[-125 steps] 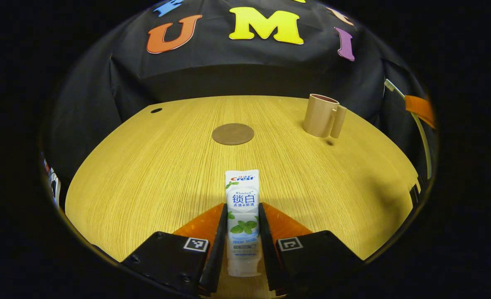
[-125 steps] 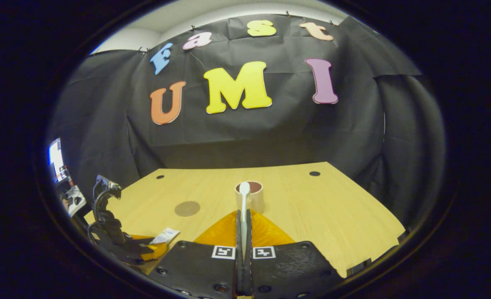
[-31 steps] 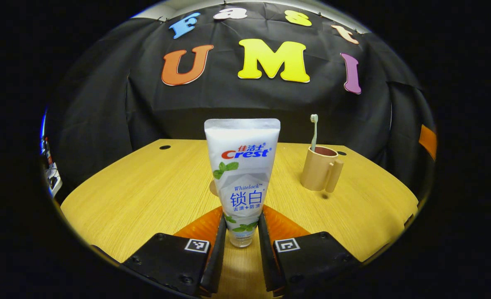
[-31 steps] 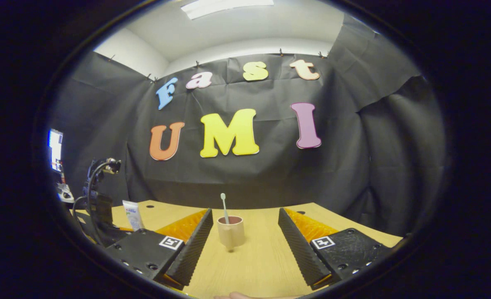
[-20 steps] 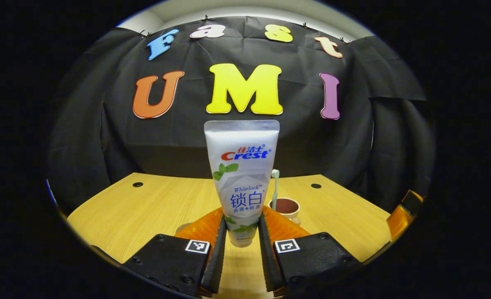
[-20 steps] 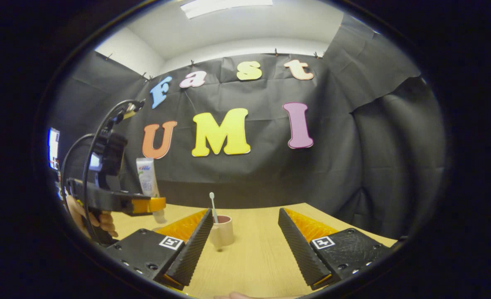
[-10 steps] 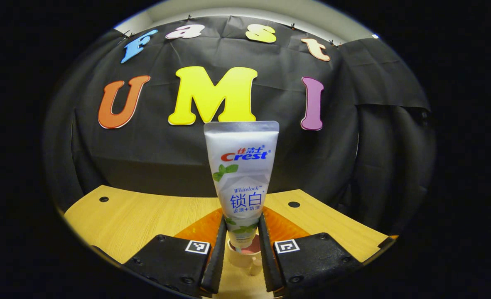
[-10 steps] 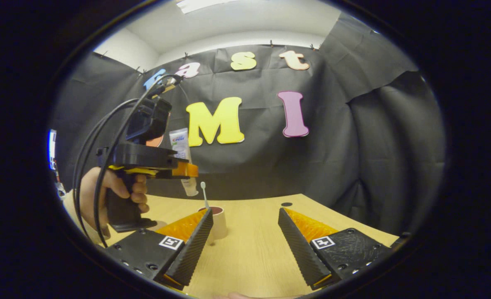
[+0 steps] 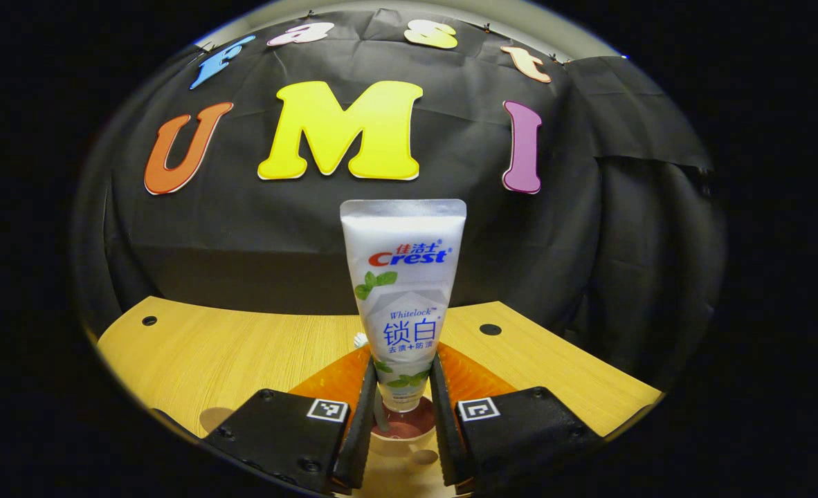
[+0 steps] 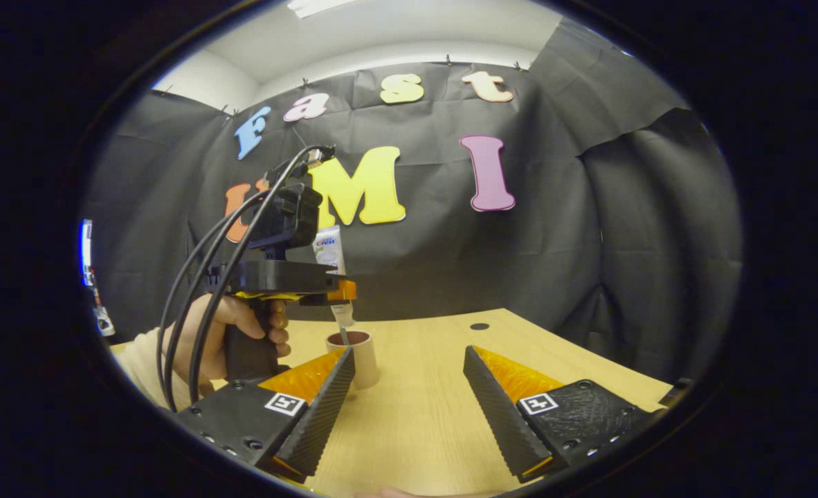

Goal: Put the toothbrush and toothpaste on the desktop into the cup, then pick up the cup and place it on the coaster on the desktop.

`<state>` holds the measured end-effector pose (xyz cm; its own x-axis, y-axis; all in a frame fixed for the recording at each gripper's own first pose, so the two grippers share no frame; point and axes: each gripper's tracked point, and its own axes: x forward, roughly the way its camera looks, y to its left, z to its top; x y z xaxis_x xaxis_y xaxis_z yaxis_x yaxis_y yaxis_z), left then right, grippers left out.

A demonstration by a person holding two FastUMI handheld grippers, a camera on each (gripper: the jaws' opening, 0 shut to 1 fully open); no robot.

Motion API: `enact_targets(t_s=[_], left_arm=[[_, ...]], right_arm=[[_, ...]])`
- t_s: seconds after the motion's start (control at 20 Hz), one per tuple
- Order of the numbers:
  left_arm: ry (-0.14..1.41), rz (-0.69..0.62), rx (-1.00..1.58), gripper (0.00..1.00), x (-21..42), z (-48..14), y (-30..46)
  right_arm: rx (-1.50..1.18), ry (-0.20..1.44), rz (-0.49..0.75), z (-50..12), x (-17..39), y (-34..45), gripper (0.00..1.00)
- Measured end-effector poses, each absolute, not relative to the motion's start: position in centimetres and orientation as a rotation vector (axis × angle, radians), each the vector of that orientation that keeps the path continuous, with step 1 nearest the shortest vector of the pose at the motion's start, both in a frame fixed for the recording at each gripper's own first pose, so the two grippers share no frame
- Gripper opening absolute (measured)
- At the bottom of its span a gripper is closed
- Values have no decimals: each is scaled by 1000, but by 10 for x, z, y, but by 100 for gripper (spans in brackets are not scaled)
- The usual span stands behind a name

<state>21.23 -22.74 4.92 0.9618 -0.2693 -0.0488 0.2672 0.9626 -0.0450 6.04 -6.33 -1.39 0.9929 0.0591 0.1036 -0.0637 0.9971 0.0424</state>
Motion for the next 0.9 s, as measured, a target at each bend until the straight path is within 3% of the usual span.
enact_targets(t_s=[0.05,0.1,0.15,0.35,0.65,0.9], left_arm=[[65,-262,-36,44,214,46,-225],[76,-261,-31,52,214,42,-224],[77,-259,-37,46,212,43,-223],[68,-252,-33,57,202,49,-216],[16,-264,-53,58,172,70,-200],[13,-247,-68,70,142,67,-171]], right_arm=[[49,-99,62,-16,62,-64,96],[53,-98,66,-17,62,-63,96],[56,-97,66,-17,63,-62,96],[49,-90,68,-21,66,-61,96],[43,-77,94,-24,66,-47,94],[26,-86,116,-22,60,-31,96]])
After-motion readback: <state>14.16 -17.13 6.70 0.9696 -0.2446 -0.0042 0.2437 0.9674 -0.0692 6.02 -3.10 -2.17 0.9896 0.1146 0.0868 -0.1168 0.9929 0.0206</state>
